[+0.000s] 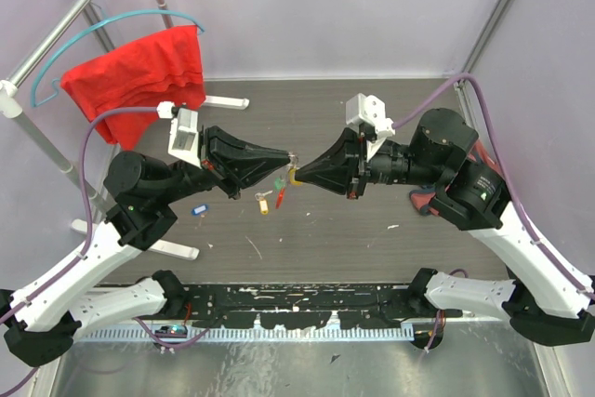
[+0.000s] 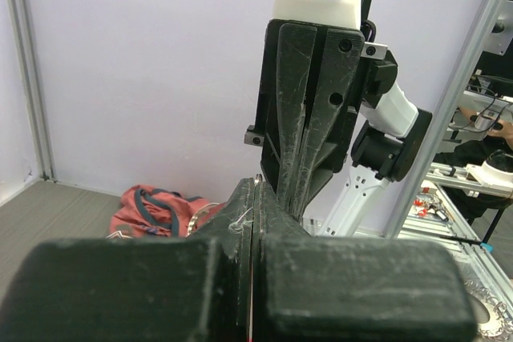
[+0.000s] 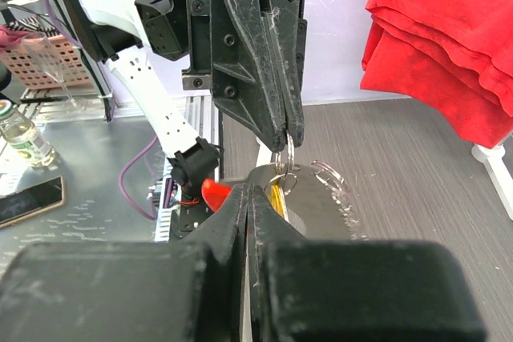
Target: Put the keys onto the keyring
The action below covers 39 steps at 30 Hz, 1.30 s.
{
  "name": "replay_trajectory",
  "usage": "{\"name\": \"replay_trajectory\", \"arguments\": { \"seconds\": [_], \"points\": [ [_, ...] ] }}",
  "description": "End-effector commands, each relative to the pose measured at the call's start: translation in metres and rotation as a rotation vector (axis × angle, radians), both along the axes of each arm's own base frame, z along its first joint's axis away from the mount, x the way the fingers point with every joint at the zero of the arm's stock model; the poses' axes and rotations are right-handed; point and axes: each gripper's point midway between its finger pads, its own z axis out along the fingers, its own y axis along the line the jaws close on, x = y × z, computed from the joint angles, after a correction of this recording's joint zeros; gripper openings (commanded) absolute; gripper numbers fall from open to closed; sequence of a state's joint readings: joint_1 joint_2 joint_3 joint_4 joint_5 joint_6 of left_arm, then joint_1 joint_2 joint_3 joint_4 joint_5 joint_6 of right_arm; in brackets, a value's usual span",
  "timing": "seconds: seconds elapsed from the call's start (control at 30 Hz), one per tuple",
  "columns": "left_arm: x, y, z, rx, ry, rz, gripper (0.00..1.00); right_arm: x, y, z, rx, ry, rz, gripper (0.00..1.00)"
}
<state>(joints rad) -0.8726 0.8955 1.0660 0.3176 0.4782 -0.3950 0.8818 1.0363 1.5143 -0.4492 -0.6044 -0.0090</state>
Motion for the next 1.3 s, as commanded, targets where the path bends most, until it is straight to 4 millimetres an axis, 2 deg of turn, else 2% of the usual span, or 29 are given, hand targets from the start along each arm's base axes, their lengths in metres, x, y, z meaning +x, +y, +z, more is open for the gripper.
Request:
{"name": "replay_trajectory", "arguments": {
  "seconds": [0.0,0.13,0.27,0.57,0.8,1.27],
  "points": [
    [-0.005,0.007,0.019,-0.064,-0.045,0.003,0.0,-0.004,0.002,0.006,0.018,-0.023,0.03,0.07],
    [-0.005,0.007,0.021,-0.066,-0.047,0.0,0.0,-0.002,0.002,0.003,0.011,-0.021,0.021,0.13],
    [-0.006,0.007,0.022,-0.067,-0.049,-0.002,0.0,0.0,0.004,0.0,0.004,-0.019,0.017,0.14],
    [-0.005,0.007,0.022,-0.065,-0.049,0.003,0.0,0.0,0.004,0.002,0.006,-0.025,0.02,0.01],
    [-0.002,0.006,0.018,-0.057,-0.039,0.014,0.0,0.001,0.0,0.003,0.006,-0.035,0.0,0.01],
    [0.0,0.0,0.01,-0.025,-0.024,0.003,0.0,0.003,-0.009,0.018,0.053,-0.072,-0.048,0.01]
  ]
}}
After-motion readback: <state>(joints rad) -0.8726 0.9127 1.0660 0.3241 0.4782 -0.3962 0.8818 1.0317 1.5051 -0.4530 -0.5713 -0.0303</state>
